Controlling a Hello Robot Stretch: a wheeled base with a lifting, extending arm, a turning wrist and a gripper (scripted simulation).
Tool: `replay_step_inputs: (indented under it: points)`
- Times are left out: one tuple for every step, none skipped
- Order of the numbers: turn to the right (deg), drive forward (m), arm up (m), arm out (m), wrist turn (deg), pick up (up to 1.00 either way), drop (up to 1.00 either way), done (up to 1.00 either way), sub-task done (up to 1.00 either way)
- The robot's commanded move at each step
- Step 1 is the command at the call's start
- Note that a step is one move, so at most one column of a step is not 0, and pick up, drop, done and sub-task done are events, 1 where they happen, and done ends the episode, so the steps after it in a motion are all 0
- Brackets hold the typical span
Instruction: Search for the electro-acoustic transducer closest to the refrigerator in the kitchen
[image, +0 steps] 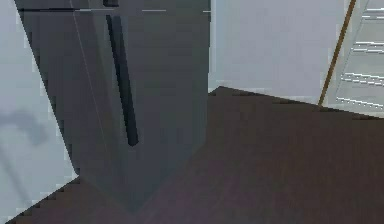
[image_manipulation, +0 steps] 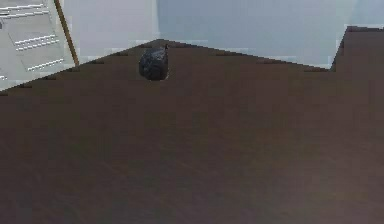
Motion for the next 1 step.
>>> replay_step_inputs:
  points:
    - [-3.0,0.00,0.00,0.00,0.0,0.00,0.00,0.00,0.00]
